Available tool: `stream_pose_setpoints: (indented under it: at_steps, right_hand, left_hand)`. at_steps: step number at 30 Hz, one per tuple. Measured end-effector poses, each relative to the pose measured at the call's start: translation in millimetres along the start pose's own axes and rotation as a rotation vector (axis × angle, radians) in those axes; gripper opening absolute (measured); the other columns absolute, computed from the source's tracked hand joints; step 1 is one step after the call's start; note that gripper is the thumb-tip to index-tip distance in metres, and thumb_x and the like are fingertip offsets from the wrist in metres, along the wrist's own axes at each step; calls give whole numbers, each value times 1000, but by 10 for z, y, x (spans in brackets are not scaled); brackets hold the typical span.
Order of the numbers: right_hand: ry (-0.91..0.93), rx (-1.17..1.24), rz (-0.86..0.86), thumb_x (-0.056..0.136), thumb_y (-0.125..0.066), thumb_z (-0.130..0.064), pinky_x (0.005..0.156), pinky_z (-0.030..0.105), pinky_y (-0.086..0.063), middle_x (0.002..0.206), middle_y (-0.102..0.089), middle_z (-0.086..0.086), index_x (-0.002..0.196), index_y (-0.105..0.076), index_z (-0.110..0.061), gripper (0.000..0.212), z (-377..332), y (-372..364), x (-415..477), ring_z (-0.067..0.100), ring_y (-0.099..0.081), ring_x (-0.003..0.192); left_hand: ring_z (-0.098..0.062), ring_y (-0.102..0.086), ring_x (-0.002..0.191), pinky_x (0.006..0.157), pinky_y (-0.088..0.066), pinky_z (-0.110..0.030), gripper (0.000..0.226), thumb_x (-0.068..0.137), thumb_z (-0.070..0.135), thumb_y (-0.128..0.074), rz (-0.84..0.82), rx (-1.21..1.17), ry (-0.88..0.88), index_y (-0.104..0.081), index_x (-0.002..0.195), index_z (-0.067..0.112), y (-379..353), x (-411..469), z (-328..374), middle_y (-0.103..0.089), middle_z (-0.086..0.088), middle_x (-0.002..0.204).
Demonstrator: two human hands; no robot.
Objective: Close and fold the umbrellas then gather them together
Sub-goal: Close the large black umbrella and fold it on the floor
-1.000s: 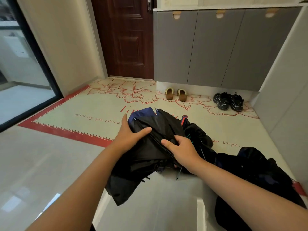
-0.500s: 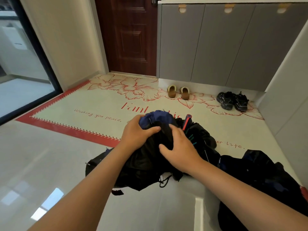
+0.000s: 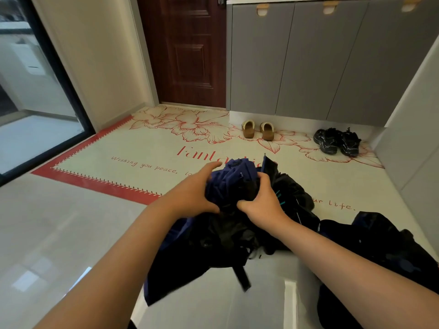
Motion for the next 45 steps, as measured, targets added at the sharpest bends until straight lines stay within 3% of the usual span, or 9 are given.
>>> stream_pose_setpoints:
  at_steps: [7,10,14,18,23,29,33,39,45]
  right_hand:
    - [-141,109,80,84,-71,-14,64,20,-43,104,-57,-7,141,-34,-22,69,3,150,38,4,-57,87]
    - [-232,230,144,85,-71,-14,68,27,-45,103,-59,-4,134,-39,-22,59,7,264,93,11,-59,91]
    - [-295,269,171,84,-71,-14,79,34,-47,105,-59,1,135,-36,-20,63,47,340,113,15,-59,90]
    - [-318,236,190,85,-70,-15,76,33,-46,101,-54,-1,138,-30,-16,66,83,313,67,13,-56,84]
    - [-319,235,253,88,-68,-14,61,25,-41,94,-48,-6,141,-26,-15,68,80,304,52,8,-50,77]
    - [-301,250,192,81,-75,-9,77,31,-46,112,-55,3,139,-23,-19,78,56,197,24,10,-55,85]
    - [-261,265,106,83,-75,-8,70,27,-46,104,-51,-5,138,-24,-25,77,13,139,23,10,-55,89]
    - [-162,180,-26,80,-76,-9,75,26,-50,114,-58,-2,142,-30,-28,79,-39,32,20,13,-61,99]
    - [-49,69,-134,77,-79,-11,71,18,-47,120,-55,-4,142,-28,-32,85,-96,-54,42,5,-59,100]
  left_hand:
    - [-16,-55,105,90,-51,-33,47,86,11,-68,545,142,-40,-52,128,27,207,-130,-22,-51,5,123]
    - [-19,-57,102,88,-51,-38,35,88,39,-60,313,173,124,-51,120,30,156,-150,-110,-51,5,121]
    - [-16,-59,108,96,-50,-42,76,65,82,-56,110,-139,178,-45,128,39,96,-267,-119,-57,9,122]
    - [-20,-47,114,98,-38,-37,43,86,39,-66,619,305,34,-49,124,27,279,-301,139,-52,4,122]
    - [-21,-62,113,97,-42,-37,71,81,81,-41,-82,-496,359,-53,131,32,-46,-435,198,-62,6,123]
    - [-19,-66,84,70,-56,-30,10,87,14,-68,238,-523,400,-64,92,22,-235,-206,21,-68,0,88]
    - [-30,-63,89,78,-59,-42,33,87,-3,-59,304,-764,611,-53,119,7,-303,-108,-325,-64,-16,105]
    - [-34,-38,133,103,-40,-46,111,73,25,-75,353,465,288,0,155,30,-217,-18,-237,-31,-10,150]
    - [-10,-58,103,78,-48,-13,79,89,1,-61,-9,-556,109,-18,151,26,-258,15,-32,-51,8,121]
Point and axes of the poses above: each hand's wrist, its own x-axis towards the middle knuckle, its own y-axis out of the back of the hand, z = x × y, the point moved 4 cm from there along x, towards the middle knuckle
